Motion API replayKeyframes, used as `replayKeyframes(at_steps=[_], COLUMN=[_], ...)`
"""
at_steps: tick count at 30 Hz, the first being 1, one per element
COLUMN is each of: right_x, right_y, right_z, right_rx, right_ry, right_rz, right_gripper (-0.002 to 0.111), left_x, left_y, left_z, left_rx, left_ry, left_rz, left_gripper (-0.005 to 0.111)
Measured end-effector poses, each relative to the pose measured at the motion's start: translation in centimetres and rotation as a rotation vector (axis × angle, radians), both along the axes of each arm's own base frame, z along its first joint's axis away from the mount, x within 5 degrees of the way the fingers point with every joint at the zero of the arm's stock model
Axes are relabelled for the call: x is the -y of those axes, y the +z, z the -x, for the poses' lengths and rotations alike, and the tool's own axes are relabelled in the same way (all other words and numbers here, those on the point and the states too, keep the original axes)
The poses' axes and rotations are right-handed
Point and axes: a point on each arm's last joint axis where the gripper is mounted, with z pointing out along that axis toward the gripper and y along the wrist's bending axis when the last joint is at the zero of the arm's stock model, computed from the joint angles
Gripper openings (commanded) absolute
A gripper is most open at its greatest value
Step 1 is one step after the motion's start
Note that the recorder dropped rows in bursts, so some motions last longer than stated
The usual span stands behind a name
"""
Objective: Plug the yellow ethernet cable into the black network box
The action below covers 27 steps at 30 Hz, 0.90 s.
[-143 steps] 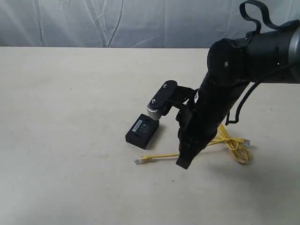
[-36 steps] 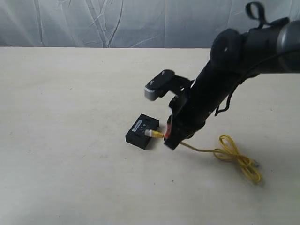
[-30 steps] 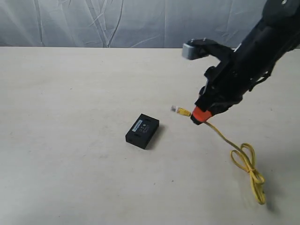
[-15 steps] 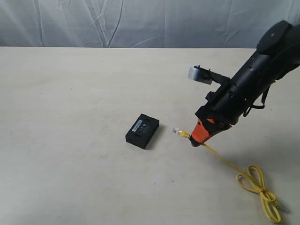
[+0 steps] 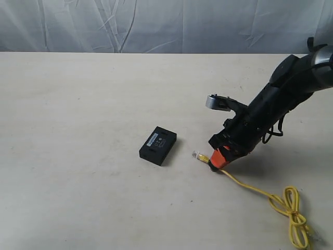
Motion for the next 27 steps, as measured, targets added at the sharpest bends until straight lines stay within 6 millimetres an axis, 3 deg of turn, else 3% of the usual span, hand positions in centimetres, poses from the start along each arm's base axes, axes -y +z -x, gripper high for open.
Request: replayKeyframes(at_steps=[6,11,13,23,27], right_x=[0.0,0.0,-0.1,-0.1,-0.1], right_y=[0.0,0.0,0.0,1.0,3.3], right_z=[-0.1,-0.1,-0.1,-0.3,-0.5], right_rx=[0.009,0.010,0.003,0.046,0.136], right_ry=[-0.001,-0.004,-0.008,-0.024,-0.032], right_rz=[0.000,-0.001,-0.009,-0.014,-0.018], right_gripper=[0.002,0.034,0.042,0.042,0.042], left_x=[0.0,0.0,0.0,0.0,0.0], left_y=[0.0,0.0,0.0,0.0,0.0], left_z=[0.0,0.0,0.0,0.0,0.0], left_rx=[0.000,0.000,0.000,0.000,0.000], left_ry=[0.000,0.000,0.000,0.000,0.000], left_rz=[0.000,0.000,0.000,0.000,0.000], left_gripper=[0.000,0.000,0.000,0.000,0.000])
